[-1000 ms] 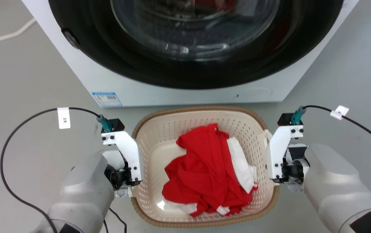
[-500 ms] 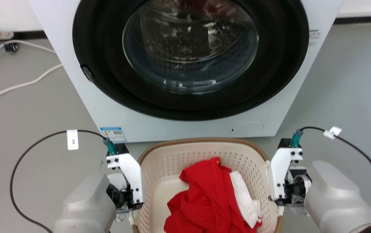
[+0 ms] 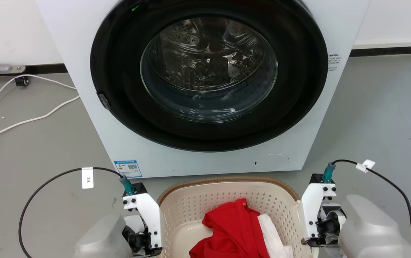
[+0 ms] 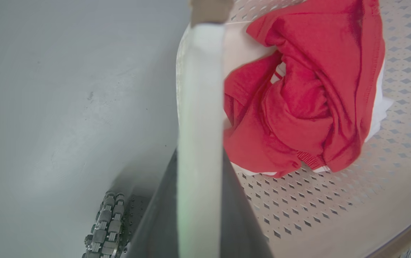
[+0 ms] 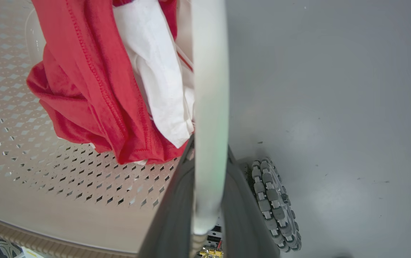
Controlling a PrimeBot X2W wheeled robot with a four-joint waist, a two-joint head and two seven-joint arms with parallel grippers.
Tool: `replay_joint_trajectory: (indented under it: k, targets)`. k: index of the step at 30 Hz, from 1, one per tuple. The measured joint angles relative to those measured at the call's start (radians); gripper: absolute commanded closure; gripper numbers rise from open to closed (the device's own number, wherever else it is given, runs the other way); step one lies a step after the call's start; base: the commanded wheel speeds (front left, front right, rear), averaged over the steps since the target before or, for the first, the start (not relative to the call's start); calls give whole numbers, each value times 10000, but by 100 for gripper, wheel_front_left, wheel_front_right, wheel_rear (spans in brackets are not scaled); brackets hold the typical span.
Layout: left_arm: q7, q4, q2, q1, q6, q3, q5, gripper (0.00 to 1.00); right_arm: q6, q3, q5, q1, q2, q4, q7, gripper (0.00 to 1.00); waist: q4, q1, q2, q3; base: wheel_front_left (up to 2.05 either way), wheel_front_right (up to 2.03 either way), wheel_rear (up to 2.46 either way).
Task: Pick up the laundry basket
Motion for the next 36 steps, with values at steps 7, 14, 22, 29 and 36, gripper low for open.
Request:
replay_joint_trajectory:
  k: [7, 14, 22, 29, 36]
  targets:
    - [10, -2, -17, 86, 0, -100, -107, 100, 0, -136, -151, 105, 8, 2, 42, 100, 25, 1, 0, -36, 0, 0, 0]
    - [-84, -15, -8, 87, 0, -211, -167, 100, 0, -305, -257, 129, 25, 2, 107, 100, 10, 1, 0, -37, 0, 0, 0]
    - [-130, -17, 6, 93, 0, -316, -245, 100, 0, -500, -424, 135, 54, 2, 171, 100, -32, 2, 0, -46, 0, 0, 0]
    - [-167, -15, 13, 93, 0, -401, -339, 100, -2, -665, -571, 135, 71, 4, 174, 100, -45, 2, 0, -40, 0, 0, 0]
    - [-217, -12, 8, 93, 0, -495, -416, 100, -2, -800, -683, 135, 86, 4, 174, 100, -40, 2, 0, -46, 0, 0, 0]
